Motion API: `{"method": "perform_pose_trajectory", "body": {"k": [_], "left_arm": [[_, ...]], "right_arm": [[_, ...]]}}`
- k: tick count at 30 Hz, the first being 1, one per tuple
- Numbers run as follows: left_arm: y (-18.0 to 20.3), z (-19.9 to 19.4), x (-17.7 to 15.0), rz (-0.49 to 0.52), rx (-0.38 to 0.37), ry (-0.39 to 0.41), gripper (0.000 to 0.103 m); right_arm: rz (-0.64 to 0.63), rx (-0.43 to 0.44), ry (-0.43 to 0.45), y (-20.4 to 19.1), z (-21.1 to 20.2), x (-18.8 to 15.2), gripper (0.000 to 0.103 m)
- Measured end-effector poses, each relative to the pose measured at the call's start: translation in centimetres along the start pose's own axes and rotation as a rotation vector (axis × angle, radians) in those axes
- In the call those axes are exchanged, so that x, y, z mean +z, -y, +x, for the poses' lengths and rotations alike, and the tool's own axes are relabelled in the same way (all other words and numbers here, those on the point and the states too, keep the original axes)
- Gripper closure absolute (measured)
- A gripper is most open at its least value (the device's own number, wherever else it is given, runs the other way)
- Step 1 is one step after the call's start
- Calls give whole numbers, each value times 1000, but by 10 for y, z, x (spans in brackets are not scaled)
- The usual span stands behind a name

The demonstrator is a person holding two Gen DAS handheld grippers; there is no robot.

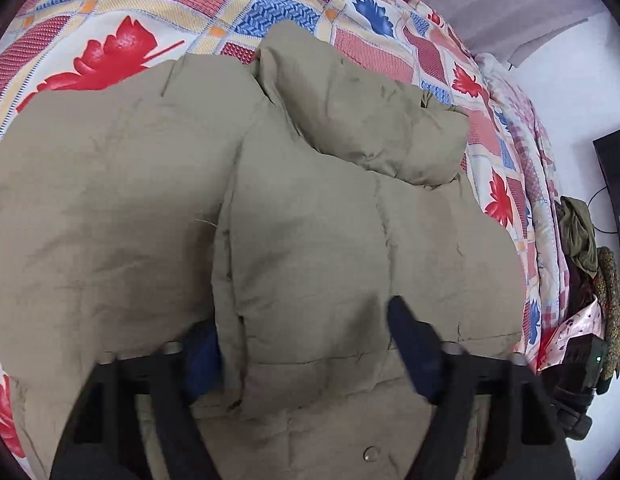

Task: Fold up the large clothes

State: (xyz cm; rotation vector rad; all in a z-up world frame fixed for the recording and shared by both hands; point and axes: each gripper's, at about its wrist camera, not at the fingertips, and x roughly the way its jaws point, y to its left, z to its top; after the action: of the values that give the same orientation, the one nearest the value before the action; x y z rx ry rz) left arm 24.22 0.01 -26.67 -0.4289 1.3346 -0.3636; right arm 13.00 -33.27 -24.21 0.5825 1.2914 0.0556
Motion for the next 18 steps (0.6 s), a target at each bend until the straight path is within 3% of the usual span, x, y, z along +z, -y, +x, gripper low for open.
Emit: {"method": "perform_pose_trajectory", "body": {"k": [1, 2, 5, 9, 12, 18], "left_arm": [[2, 6, 1, -7, -6, -23, 89], [5, 9, 2, -12, -26, -34, 95], [23, -10, 3, 21, -25, 58, 95], [25, -42, 7, 31, -25, 145, 95], [12, -40, 3, 28, 1, 113, 95], [-7, 6, -19, 103, 148, 54, 94]], "right_arm": [[-25, -38, 5, 3, 2, 1, 93], [-41, -63, 10, 7, 4, 4, 93], [-87, -118, 52, 13, 9, 17, 93], [-183, -270, 169, 3, -6, 40, 93], [-182, -286, 224, 10, -25, 53, 93], [-233, -331, 143, 12, 12, 49, 97]]}}
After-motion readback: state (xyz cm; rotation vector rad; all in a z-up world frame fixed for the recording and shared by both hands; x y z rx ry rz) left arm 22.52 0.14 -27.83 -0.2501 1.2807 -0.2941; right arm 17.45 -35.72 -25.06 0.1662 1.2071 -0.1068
